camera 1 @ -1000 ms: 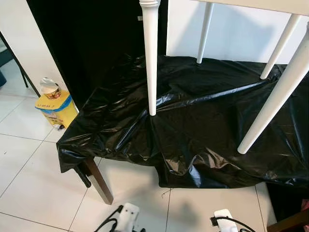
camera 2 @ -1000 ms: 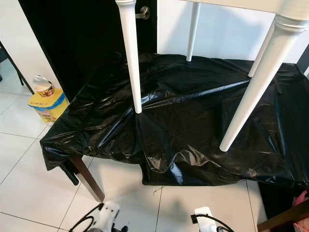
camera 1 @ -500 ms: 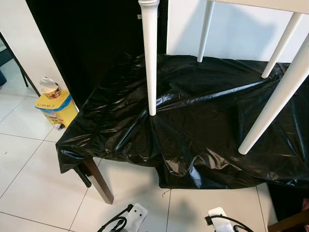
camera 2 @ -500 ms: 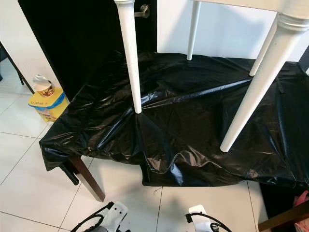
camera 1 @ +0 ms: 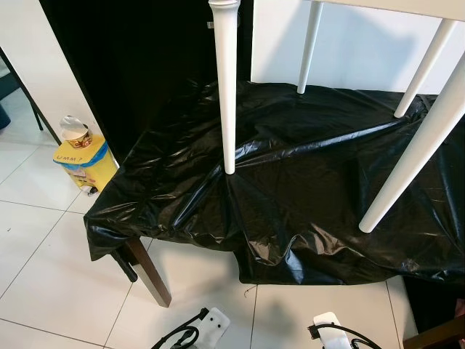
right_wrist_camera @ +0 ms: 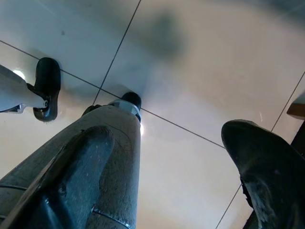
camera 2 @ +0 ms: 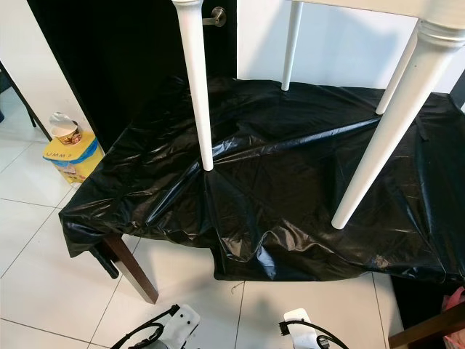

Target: Building children table

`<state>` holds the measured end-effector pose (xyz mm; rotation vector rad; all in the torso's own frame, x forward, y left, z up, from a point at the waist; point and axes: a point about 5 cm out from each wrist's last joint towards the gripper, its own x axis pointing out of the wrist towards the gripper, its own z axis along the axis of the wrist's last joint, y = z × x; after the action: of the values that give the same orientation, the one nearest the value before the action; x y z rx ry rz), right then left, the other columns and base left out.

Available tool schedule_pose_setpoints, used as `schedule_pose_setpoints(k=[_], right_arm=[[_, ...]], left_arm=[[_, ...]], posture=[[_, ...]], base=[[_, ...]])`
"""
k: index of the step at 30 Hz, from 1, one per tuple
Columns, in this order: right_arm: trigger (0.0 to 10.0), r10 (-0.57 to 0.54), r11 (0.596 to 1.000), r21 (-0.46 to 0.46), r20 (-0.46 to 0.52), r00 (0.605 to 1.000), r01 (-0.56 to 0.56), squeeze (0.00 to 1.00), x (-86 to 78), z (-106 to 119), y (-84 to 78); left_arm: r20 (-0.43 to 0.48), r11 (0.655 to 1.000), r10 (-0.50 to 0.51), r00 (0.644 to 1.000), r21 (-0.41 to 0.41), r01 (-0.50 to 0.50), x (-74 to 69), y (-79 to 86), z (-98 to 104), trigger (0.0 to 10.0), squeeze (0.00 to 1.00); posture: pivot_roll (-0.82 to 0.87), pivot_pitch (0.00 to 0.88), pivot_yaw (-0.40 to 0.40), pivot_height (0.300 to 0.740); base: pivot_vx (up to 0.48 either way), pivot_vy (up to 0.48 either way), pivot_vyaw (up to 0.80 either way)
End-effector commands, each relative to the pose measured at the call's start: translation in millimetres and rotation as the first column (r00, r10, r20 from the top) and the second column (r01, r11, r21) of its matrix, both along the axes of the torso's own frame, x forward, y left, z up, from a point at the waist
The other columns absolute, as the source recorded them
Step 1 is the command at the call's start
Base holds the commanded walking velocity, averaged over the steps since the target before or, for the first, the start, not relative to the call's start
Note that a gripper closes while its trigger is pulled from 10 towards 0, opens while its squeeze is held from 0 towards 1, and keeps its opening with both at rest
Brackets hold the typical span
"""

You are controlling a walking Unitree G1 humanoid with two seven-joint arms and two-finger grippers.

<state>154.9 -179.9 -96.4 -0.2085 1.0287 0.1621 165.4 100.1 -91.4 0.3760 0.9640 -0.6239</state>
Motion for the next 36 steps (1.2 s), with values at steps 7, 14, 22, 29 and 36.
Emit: schedule_pose_setpoints(k=[7,14,22,29,36], right_arm=[[10.0,-0.033,0.999,0.008,-0.033,0.999,0.033,0.00,-6.9,-3.0,-1.5],[10.0,-0.005,1.000,-0.004,-0.027,1.000,0.005,0.00,-5.6,-2.3,-1.8],[10.0,-0.005,1.000,-0.007,-0.026,1.000,0.005,0.00,-4.8,-2.0,-2.5],[10.0,-0.020,1.000,-0.004,-0.025,0.999,0.020,0.00,-5.2,-1.9,-4.4],[10.0,-0.032,1.000,-0.001,-0.026,0.999,0.031,0.00,-5.6,-2.1,-4.2]], left_arm=[[-0.069,1.000,-0.003,0.998,0.007,0.003,-17.7,6.6,-7.8,10.0,0.00],[-0.070,1.000,0.001,0.998,0.002,-0.001,-17.9,5.0,-7.8,10.0,0.00],[-0.071,1.000,0.002,0.997,-0.002,-0.002,-17.4,4.5,-7.5,10.0,0.00],[-0.073,1.000,0.008,0.997,-0.005,-0.008,-16.5,4.6,-7.3,10.0,0.00],[-0.073,1.000,0.009,0.997,-0.004,-0.010,-15.6,5.3,-7.0,10.0,0.00]], posture=[[0.02,0.000,-0.013,0.740],[0.02,0.000,-0.020,0.740],[0.02,0.000,-0.022,0.740],[0.02,0.000,-0.021,0.740],[0.01,0.000,-0.017,0.740]], base=[[0.000,0.000,-0.74],[0.000,0.000,-0.38],[0.000,0.000,0.00],[0.000,-0.146,0.00],[0.000,-0.257,0.00]])
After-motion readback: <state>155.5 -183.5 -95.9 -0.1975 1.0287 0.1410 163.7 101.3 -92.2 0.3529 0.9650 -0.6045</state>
